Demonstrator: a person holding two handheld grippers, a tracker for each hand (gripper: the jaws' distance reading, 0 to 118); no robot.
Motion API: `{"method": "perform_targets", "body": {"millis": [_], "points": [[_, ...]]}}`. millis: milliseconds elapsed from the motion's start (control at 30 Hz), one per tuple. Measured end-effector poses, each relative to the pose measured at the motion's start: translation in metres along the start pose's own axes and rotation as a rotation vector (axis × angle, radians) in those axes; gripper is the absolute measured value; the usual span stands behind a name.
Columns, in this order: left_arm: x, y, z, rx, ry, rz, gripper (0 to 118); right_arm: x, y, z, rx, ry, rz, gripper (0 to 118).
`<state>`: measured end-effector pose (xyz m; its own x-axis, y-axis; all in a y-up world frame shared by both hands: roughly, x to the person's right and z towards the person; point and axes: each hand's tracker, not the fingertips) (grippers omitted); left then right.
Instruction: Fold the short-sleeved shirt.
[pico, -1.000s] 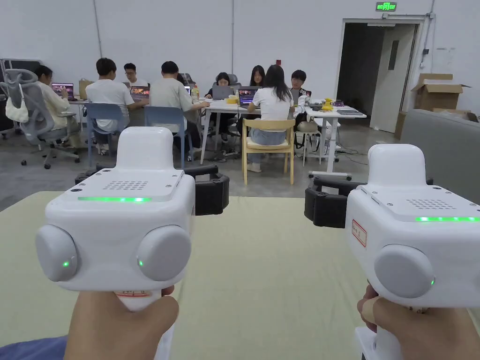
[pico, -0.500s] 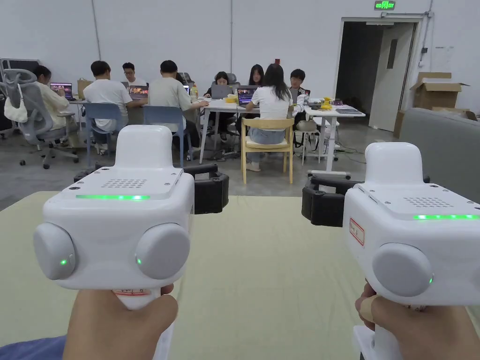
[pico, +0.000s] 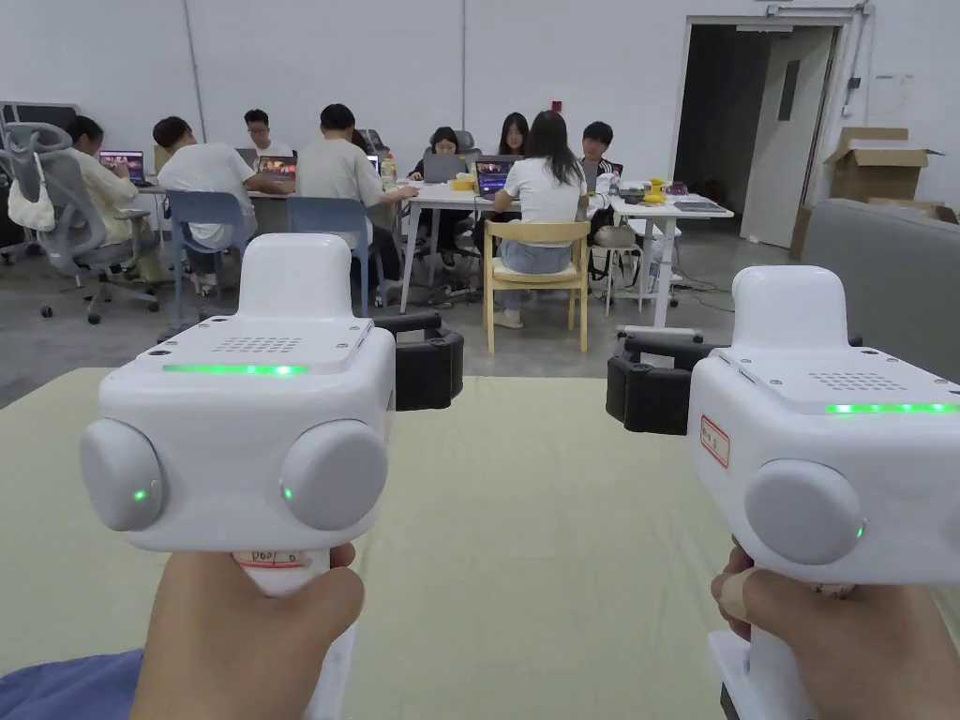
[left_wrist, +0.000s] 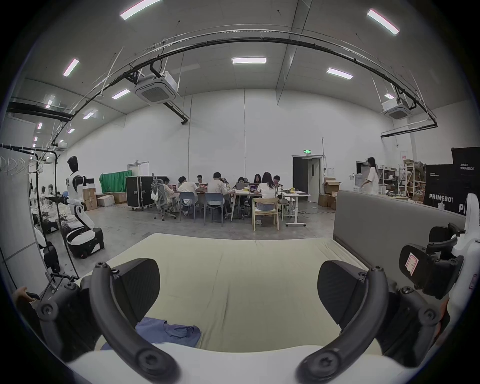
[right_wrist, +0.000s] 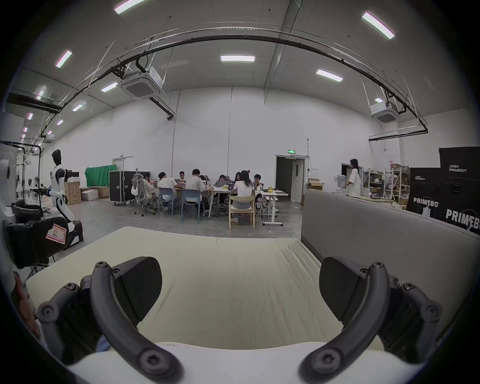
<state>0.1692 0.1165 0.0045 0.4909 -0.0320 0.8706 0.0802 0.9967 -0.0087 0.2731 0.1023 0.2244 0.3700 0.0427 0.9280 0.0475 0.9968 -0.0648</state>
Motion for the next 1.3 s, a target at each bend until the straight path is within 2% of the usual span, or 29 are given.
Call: {"method": "perform_targets", "body": {"millis": [1300], "points": [[-0.0010, 0.0005, -0.0017, -0.025, -0.015, 0.020, 118, -0.0021, 0.0005, -0.0005, -0.009, 0.019, 0.002, 118]]}}
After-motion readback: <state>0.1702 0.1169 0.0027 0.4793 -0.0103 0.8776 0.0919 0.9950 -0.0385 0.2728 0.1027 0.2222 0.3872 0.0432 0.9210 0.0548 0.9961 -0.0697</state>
